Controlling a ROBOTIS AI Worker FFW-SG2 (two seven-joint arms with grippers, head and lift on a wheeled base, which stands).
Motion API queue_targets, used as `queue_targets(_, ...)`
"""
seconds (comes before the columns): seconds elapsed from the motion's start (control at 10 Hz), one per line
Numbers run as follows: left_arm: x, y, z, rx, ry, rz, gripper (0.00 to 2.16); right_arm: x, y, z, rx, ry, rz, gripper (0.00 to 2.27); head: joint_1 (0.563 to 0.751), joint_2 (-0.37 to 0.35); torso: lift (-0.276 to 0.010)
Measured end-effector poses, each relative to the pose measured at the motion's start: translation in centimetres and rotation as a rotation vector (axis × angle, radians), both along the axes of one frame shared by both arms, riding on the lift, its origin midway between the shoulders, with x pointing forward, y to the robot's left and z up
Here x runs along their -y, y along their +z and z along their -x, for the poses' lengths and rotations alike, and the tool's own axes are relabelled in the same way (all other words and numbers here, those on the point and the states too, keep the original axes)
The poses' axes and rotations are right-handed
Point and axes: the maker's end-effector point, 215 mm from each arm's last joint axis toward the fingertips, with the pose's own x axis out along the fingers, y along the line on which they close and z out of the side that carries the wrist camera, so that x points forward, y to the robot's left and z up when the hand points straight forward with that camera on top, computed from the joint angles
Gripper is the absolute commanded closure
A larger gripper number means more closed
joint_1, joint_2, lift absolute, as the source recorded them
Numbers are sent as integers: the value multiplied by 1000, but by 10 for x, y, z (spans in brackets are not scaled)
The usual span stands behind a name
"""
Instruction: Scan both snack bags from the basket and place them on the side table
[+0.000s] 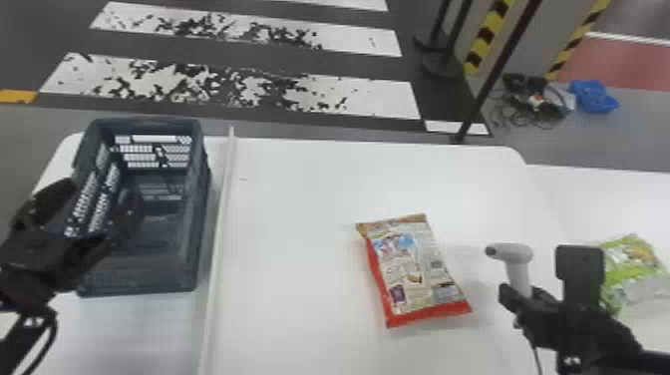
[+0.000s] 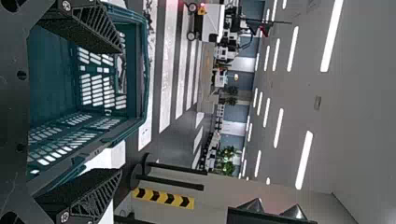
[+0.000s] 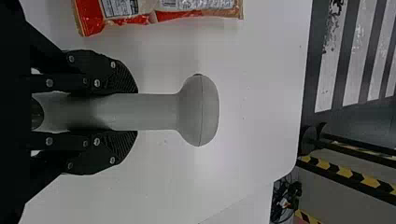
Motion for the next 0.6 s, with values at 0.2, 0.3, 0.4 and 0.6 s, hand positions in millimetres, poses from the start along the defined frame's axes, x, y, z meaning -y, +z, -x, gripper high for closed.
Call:
queue_targets(0.2,0,0,0,0,-1,-1,93,13,-15,-3,-4,-12,5,2253,695,-201,-75)
queue_targets(0.3,0,0,0,0,-2,-1,97,14,-21,-7,4,-7,7,2253,695,-203,-75)
queue_targets(0.4,0,1,1,1,-3,-2,97,14,-25,-11,13,0,11,2253,695,-203,-75)
queue_targets(0.6,0,2,1,2,-5,-4,97,15,-30,-15,19,6,15,2253,695,-202,-75)
